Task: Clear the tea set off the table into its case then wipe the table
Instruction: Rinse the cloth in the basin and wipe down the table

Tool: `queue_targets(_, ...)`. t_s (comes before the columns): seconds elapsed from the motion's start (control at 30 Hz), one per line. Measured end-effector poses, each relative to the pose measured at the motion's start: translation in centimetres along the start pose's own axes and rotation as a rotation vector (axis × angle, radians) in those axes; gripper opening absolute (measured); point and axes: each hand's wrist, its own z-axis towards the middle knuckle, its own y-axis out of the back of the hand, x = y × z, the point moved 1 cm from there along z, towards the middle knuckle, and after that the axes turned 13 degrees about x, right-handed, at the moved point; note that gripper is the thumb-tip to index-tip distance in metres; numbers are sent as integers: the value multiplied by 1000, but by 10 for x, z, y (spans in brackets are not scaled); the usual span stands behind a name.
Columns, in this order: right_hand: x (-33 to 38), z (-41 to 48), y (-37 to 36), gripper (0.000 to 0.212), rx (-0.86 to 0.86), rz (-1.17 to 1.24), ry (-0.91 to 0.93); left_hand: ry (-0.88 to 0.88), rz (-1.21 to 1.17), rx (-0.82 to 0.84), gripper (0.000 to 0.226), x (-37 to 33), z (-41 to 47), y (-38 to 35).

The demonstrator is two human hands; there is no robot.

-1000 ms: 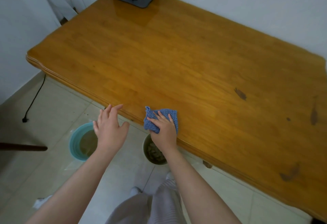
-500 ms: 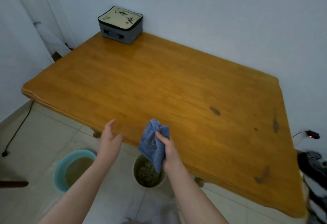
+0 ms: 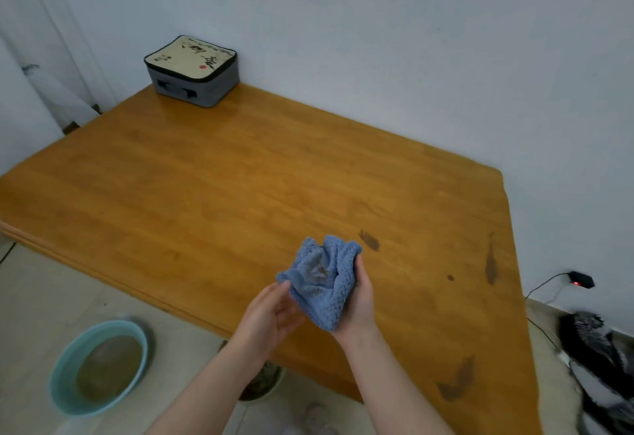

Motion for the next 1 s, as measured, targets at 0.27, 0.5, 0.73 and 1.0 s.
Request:
queue_targets(0.27, 45, 5, 47, 74, 3, -133, -82, -185, 46, -126, 24, 10, 25, -51)
queue_targets(0.5, 66, 2, 63, 45, -75, -303, -107, -211, -53, -149, 20, 10, 41, -53)
queue_targets(0.73, 77, -1, 85, 22, -304, -617, -108, -90, 115, -100, 35, 21, 56, -54)
queue_targets(1.0, 64, -27, 129, 57, -568, -2145, 87, 158, 288, -241, 30, 54, 61, -60)
